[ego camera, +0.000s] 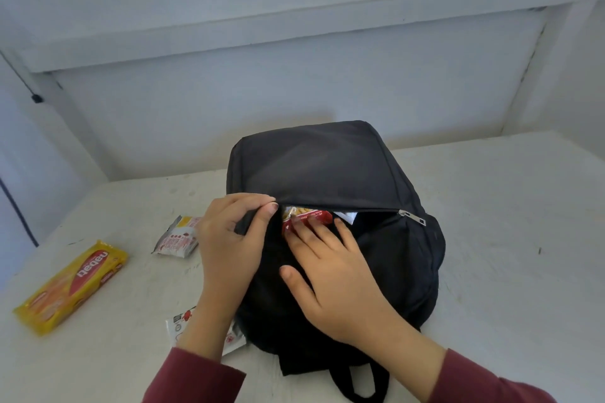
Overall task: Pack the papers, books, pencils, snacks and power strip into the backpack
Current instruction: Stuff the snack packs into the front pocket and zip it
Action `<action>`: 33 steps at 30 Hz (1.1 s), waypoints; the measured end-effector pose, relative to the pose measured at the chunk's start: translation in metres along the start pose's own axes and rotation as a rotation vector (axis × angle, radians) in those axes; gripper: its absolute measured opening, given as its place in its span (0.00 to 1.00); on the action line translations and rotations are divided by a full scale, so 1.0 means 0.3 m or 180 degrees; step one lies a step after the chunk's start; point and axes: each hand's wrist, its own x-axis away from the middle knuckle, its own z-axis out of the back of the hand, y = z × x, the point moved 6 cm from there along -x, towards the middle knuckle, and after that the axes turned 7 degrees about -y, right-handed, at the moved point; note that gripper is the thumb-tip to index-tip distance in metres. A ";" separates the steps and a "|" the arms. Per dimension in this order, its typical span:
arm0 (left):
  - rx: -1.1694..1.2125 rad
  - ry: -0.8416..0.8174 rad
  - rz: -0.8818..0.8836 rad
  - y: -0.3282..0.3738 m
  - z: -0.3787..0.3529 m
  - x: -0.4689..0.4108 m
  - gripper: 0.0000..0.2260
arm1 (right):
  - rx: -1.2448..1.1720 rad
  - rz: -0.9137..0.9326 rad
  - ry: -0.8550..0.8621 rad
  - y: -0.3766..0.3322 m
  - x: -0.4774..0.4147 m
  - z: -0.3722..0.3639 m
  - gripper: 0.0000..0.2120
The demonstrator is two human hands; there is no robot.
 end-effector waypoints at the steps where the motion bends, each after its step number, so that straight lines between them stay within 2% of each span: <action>1: 0.0042 -0.0105 0.0038 -0.009 -0.002 0.006 0.05 | -0.0130 0.0107 0.0221 -0.016 0.009 0.016 0.20; 4: 0.0290 -0.0407 0.0102 -0.035 -0.002 0.047 0.04 | -0.0460 0.0455 0.0817 -0.065 0.055 0.040 0.12; 6: 0.0449 -0.0402 0.0192 -0.060 0.021 0.088 0.06 | -0.0560 0.0671 0.0882 -0.106 0.076 0.032 0.11; 10: 0.0361 -0.0175 0.0584 -0.160 0.121 0.165 0.04 | -0.0861 0.1101 0.0544 -0.219 0.072 -0.020 0.10; 13: -0.0009 -0.0086 0.0922 -0.258 0.224 0.217 0.09 | -0.0954 0.1224 -0.0023 -0.300 0.040 -0.088 0.11; 15: -0.0118 -0.0042 0.1146 -0.321 0.295 0.245 0.10 | -0.0860 0.1146 -0.0455 -0.340 0.012 -0.150 0.13; 18: -0.0260 -0.0053 0.1397 -0.408 0.383 0.274 0.12 | -0.0655 0.0905 -0.0863 -0.386 -0.029 -0.222 0.22; 22: -0.0463 -0.0207 0.1463 -0.491 0.442 0.270 0.12 | -0.0358 0.0642 -0.1360 -0.409 -0.054 -0.314 0.30; 25: -0.0472 -0.0371 0.1456 -0.557 0.445 0.251 0.13 | -0.0139 0.0582 -0.1160 -0.420 -0.084 -0.352 0.25; 30: -0.0576 -0.0858 0.1302 -0.643 0.379 0.183 0.13 | -0.0281 0.0277 -0.0857 -0.415 -0.127 -0.383 0.18; 33: -0.0671 -0.1103 0.1209 -0.677 0.324 0.130 0.18 | -0.0219 0.0094 -0.0710 -0.418 -0.129 -0.392 0.17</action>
